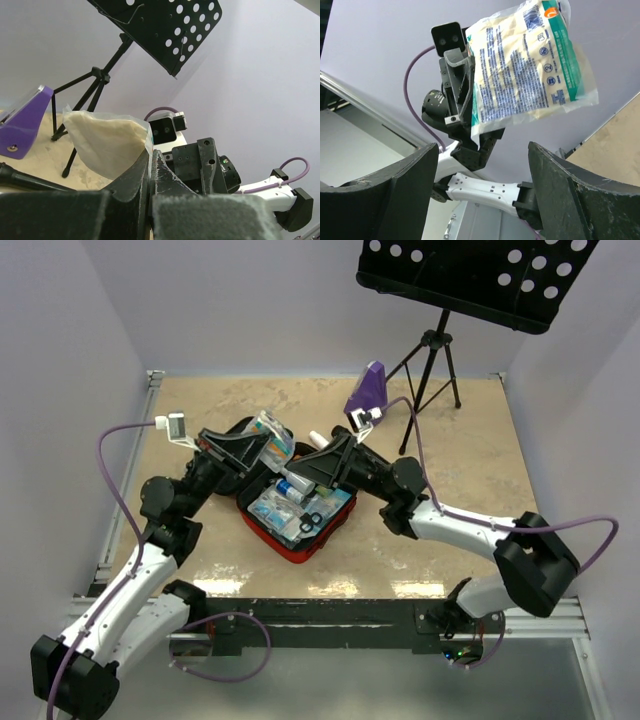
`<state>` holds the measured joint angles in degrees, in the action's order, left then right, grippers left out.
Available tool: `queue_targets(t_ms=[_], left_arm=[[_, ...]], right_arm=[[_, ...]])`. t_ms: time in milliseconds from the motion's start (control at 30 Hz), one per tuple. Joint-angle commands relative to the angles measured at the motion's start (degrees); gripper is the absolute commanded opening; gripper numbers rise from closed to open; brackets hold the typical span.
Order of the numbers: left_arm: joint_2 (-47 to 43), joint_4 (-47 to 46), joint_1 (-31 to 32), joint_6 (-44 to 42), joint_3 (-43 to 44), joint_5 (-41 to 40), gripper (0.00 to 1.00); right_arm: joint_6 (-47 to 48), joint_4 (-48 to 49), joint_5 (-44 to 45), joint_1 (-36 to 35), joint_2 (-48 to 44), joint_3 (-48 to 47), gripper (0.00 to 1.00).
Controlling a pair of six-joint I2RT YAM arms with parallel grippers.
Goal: Organize the medicine kit
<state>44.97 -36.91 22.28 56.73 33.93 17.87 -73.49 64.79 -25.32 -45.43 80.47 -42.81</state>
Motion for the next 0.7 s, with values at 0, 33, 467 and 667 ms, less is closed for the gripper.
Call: queue_targets(t_ms=[0, 33, 467, 667], left_arm=[[-0.5, -3.7, 0.3, 0.9, -0.9, -1.0, 0.00], [-0.4, -3.9, 0.3, 1.0, -1.1, -0.8, 0.00], [-1.1, -4.1, 0.3, 0.3, -2.9, -0.8, 0.00], [-2.9, -0.3, 0.3, -1.4, -3.6, -1.4, 0.00]], right_arm=[[-1.6, 5.3, -0.1, -0.5, 0.8, -5.5, 0.75], [-1.0, 4.1, 0.1, -0.5, 1.3, -6.6, 0.75], [-0.1, 1.7, 0.5, -1.2, 7.3, -12.4, 0.31], [8.9, -9.8, 6.4, -1.1, 2.3, -12.4, 0.13]])
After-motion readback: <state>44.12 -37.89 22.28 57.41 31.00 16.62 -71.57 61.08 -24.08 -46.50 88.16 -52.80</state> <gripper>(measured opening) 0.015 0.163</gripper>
